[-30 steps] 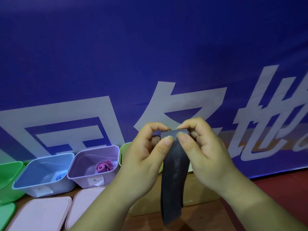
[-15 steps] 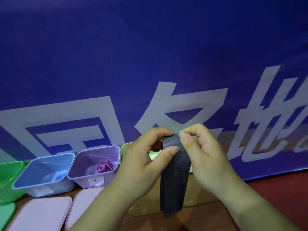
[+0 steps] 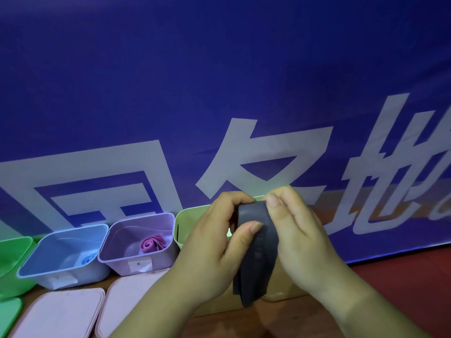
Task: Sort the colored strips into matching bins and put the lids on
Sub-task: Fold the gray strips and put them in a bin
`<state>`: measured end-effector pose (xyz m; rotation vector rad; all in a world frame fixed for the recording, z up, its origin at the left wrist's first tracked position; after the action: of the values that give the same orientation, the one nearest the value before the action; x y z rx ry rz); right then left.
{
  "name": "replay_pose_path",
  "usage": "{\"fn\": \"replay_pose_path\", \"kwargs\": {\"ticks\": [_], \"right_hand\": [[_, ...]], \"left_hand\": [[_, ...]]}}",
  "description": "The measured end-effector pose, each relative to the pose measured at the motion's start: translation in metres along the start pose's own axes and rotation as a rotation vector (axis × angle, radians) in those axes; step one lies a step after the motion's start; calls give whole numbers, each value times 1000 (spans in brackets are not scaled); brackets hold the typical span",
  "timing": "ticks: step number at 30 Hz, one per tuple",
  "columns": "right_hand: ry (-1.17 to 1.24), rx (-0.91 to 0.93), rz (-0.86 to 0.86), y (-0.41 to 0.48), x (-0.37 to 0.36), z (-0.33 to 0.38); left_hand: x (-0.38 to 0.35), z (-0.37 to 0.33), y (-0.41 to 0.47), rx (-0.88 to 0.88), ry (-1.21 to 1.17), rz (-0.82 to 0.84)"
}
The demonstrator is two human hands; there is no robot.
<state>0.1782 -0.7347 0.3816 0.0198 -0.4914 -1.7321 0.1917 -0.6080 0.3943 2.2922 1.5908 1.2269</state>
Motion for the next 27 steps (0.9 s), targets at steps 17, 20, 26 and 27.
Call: {"fn": "replay_pose_path", "kwargs": {"ticks": [17, 20, 26, 27], "right_hand": [[-133, 316, -98, -11, 4, 14], [-190, 292, -143, -10, 7, 11], [-152, 183, -139, -6, 8, 2], [-139, 167, -134, -6, 8, 1]], "left_hand": [[-2, -5, -1, 53, -77, -105], [-3, -3, -1, 67, -41, -94], [-12, -5, -4, 37, 35, 47], [-13, -5, -4, 35, 36, 56]]}}
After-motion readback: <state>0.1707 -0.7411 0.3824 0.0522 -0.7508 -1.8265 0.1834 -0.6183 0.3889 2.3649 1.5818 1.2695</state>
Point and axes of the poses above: each hand's wrist, its own y-axis towards the middle knuckle, its own x-axis out of the back of the hand, z = x × y, the point moved 10 cm from there along y, towards the middle knuckle, and after that the axes turned 1 degree about -x, right-handed, at the moved point
